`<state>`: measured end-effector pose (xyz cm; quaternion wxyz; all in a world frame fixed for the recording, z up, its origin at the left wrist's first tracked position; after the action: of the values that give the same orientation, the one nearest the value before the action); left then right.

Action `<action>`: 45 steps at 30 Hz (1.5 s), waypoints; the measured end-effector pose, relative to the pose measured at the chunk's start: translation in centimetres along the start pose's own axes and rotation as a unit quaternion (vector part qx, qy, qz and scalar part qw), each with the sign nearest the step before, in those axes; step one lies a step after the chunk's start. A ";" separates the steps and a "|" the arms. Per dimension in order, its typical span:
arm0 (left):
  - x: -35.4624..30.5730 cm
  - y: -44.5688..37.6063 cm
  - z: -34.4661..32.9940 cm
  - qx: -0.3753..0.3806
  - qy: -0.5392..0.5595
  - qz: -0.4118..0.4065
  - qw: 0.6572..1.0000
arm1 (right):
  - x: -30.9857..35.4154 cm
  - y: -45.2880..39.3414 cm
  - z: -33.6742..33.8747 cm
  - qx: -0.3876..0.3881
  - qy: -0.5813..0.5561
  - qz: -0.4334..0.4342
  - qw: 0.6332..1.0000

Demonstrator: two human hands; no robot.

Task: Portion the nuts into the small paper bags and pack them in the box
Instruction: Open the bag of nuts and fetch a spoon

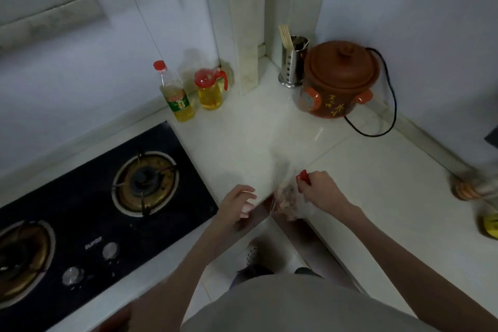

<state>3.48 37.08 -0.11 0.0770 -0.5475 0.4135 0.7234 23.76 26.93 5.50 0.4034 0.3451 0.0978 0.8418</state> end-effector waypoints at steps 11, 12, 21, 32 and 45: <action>-11.8 -7.1 -4.8 0.106 -0.134 -0.074 0.982 | 9.0 -6.7 3.0 -0.022 -0.080 0.012 0.996; -12.5 -7.4 -4.8 0.103 -0.140 -0.078 0.982 | 9.7 -7.0 3.2 -0.017 -0.080 0.017 0.996; -15.2 -9.8 -3.8 0.097 -0.192 -0.106 0.971 | 12.1 -8.7 3.7 0.003 -0.071 0.024 0.997; -11.1 -9.5 -4.1 0.103 -0.249 -0.082 0.960 | 8.6 -8.6 -1.5 0.057 -0.098 -0.043 0.993; -11.4 -10.2 -5.8 0.102 -0.309 -0.103 0.940 | 6.8 -8.9 0.0 -0.005 -0.121 -0.086 0.989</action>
<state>17.91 43.59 4.02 0.3298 -0.3260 0.3824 0.7992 26.27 37.88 5.00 0.4850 0.4323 0.0733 0.7567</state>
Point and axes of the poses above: each hand's wrist, its own y-axis away from the middle knuckle, its own z-axis out of the back of the hand, x = y × z, the point moved 10 cm from there along -y, towards the middle knuckle, and after that the axes turned 6 degrees about -z, right-handed, at the moved point
